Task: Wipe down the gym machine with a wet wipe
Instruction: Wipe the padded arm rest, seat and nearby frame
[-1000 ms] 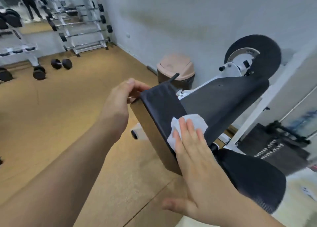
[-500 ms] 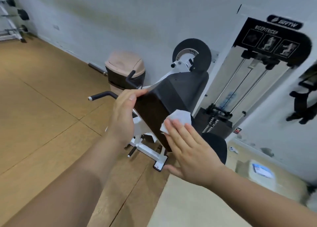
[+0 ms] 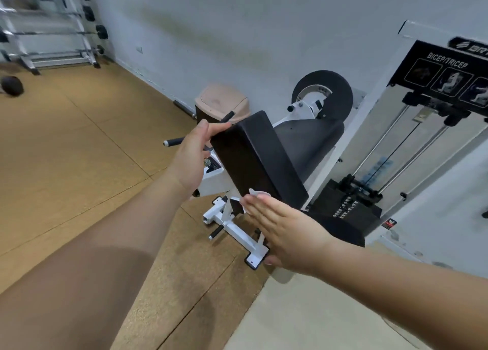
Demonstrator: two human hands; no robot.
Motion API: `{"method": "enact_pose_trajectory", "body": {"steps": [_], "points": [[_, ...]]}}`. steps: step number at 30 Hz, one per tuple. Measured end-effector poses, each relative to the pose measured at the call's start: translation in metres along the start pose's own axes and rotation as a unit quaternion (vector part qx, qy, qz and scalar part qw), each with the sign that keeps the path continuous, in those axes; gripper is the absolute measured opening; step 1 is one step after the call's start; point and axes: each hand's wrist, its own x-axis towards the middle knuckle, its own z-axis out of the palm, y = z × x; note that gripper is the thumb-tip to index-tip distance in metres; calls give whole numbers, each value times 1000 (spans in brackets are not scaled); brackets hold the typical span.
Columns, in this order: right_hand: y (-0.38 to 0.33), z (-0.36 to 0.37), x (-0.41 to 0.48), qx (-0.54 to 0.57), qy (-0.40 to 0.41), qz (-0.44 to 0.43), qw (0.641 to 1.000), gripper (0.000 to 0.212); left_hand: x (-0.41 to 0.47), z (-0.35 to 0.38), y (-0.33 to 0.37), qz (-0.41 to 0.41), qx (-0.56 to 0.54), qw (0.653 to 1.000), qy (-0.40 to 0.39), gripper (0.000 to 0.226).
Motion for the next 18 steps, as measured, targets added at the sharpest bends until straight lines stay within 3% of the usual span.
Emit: {"method": "enact_pose_trajectory", "body": {"steps": [2, 9, 15, 18], "points": [[7, -7, 8, -7, -6, 3, 1000, 97, -4, 4, 5, -11, 1, 1000, 10, 62], [61, -50, 73, -14, 56, 173, 983, 106, 2, -5, 13, -19, -39, 999, -28, 59], [-3, -17, 62, 31, -29, 106, 993, 99, 21, -24, -9, 16, -24, 998, -63, 68], [5, -22, 64, 61, -32, 149, 986, 101, 34, -34, -15, 41, -29, 993, -105, 68]]}}
